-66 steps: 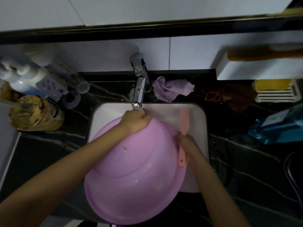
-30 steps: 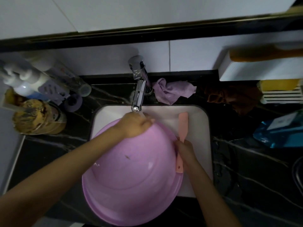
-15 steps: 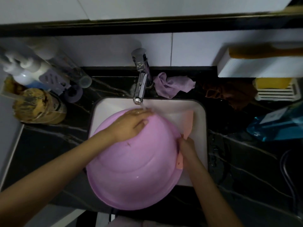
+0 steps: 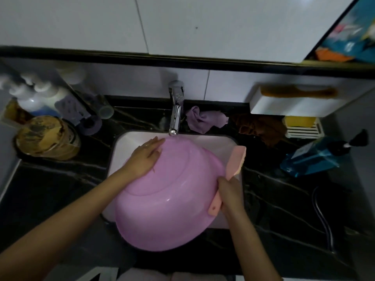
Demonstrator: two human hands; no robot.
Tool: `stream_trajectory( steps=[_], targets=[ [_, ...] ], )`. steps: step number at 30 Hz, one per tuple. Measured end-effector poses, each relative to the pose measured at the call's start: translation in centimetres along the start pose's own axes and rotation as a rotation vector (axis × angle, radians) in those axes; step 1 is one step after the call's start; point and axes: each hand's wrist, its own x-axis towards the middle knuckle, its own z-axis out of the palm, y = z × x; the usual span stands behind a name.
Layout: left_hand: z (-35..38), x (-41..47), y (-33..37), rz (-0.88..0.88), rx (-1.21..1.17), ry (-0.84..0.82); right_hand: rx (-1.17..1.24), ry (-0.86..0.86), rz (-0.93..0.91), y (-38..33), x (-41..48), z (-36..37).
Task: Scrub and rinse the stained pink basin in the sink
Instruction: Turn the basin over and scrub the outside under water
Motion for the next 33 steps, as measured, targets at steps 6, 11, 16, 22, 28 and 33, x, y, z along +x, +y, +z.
stream_trajectory(
  steps=[6,11,16,22,28,33],
  targets=[
    [0.6,1.1,3.1,0.071,-0.268,-0.037,0.072,0.070,-0.081,-3.8,-2.8,-1.8],
    [3.3,3.9,6.5,-0.144,-0.357,-0.054,0.077,0.261,-0.191,-3.7,-4.4,-2.9],
    [6.3,4.8,9.3,-0.145,-0.015,-0.149,0.126,0.482,-0.212,-1.9,-5.0,-2.6],
    [5.4,3.8,6.4,0.122,-0.331,-0.192,0.088,0.502,-0.267,-1.1,-5.4,-0.8],
    [6.1,3.7,6.0,-0.211,-0.143,-0.206,0.076,0.555,-0.251,-0.5,-5.2,-0.6],
    [5.6,3.8,7.0,0.225,-0.356,-0.224,0.059,0.548,-0.227,-0.9,-5.0,-0.3]
  ],
)
